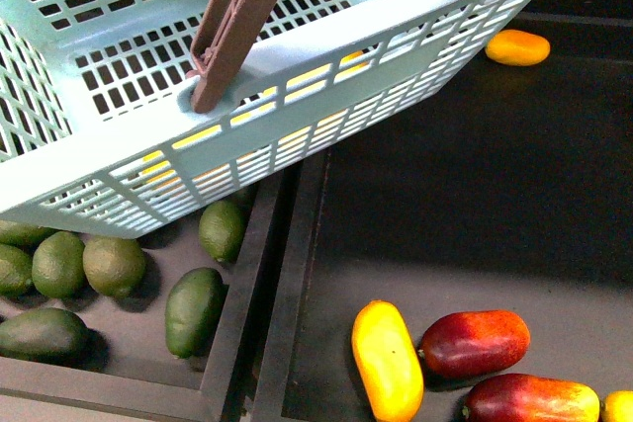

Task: Pick lemon and mango into basket

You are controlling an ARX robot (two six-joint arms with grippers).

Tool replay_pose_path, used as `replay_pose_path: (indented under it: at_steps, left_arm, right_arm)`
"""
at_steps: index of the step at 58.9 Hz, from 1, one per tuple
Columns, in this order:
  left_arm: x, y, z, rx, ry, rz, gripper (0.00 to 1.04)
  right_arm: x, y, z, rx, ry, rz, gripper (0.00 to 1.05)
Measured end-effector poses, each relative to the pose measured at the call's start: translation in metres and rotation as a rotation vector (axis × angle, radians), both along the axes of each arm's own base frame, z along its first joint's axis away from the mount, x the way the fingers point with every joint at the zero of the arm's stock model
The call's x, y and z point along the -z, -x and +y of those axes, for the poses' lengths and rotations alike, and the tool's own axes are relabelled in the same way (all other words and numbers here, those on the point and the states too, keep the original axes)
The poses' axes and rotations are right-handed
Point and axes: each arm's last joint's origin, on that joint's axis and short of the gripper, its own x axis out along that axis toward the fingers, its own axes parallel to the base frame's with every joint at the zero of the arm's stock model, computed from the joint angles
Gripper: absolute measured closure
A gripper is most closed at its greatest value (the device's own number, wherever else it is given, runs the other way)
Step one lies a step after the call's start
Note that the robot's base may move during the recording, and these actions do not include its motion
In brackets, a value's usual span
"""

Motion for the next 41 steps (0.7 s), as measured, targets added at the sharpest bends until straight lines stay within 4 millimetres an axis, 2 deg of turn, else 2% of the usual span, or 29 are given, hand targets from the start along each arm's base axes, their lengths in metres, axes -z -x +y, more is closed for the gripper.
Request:
replay_pose_path:
  at_steps: [10, 13, 18, 25, 29, 35, 39, 41]
  left_arm:
    - [0.000, 0.000, 0.000, 0.005, 0.002, 0.001, 0.76]
    - [0.000, 0.000, 0.000, 0.005, 0.002, 0.001, 0.76]
    - [0.000, 0.000, 0.000, 0.004, 0.002, 0.001, 0.76]
    - [0.000, 0.000, -0.001, 0.008, 0.003, 0.001, 0.76]
    - [0.000, 0.000, -0.001, 0.009, 0.005, 0.003, 0.76]
    - [0.000, 0.000, 0.000, -0.005, 0.002, 0.002, 0.76]
    - [0.000, 0.000, 0.000, 0.001, -0.002, -0.002, 0.76]
    - [0.000, 0.000, 0.000, 0.002, 0.002, 0.001, 0.76]
  right_arm:
    - [0.002, 0.036, -0.050, 0.212, 0.044, 0.044, 0.10]
    - [0.006, 0.050, -0.067, 0.201, 0.098, -0.090, 0.20]
    - [0.017, 0.066, -0.077, 0.206, 0.207, -0.208, 0.34]
    - [0.037, 0.079, -0.082, 0.174, 0.287, -0.216, 0.53]
    - [0.052, 0.086, -0.089, 0.180, 0.319, -0.196, 0.69]
    - [0.060, 0.094, -0.091, 0.186, 0.327, -0.203, 0.87]
    - [0.066, 0.100, -0.091, 0.186, 0.336, -0.212, 1.02]
    - [0.070, 0.103, -0.091, 0.185, 0.341, -0.211, 1.03]
